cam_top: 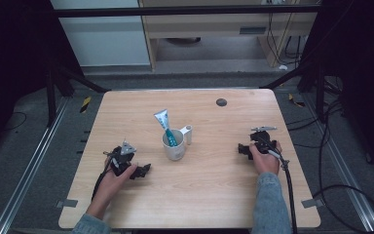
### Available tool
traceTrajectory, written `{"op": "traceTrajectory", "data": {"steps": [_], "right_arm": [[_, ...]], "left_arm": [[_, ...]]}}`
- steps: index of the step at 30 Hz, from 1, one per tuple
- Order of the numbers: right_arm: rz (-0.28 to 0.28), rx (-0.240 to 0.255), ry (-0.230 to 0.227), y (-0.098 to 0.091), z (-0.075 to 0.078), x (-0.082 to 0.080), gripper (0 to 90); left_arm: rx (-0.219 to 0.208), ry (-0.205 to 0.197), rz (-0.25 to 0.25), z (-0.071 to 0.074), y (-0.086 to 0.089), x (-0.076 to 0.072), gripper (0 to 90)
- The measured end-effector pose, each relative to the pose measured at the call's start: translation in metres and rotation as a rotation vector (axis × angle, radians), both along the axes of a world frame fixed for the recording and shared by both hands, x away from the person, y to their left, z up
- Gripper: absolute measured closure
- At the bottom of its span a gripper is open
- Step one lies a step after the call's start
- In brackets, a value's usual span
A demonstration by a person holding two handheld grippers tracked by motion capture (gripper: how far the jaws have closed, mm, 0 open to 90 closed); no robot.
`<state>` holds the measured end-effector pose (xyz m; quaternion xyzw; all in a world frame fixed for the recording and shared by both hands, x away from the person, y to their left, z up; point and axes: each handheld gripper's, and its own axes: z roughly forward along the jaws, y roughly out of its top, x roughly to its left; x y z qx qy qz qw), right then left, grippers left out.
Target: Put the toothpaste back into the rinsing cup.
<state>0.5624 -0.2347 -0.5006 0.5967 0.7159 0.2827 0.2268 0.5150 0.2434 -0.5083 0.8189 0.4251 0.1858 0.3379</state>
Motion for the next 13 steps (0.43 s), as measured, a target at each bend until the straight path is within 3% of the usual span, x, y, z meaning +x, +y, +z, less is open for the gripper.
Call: {"op": "traceTrajectory", "data": {"steps": [2,5,13], "right_arm": [[-0.008,0.007,-0.012,-0.0017,-0.0037,-0.0011,6.0],[-0.02,0.0,-0.08,-0.0016,-0.0101,-0.0034,4.4],[-0.073,0.003,-0.068,0.0005,-0.0108,-0.0066,0.3]], "left_arm": [[0.0,0.0,0.0,0.0,0.0,0.0,0.0],[0.0,0.0,-0.001,0.0,0.0001,0.0001,0.0],[0.001,-0.001,-0.002,0.0,0.0003,-0.0001,0.0]]}}
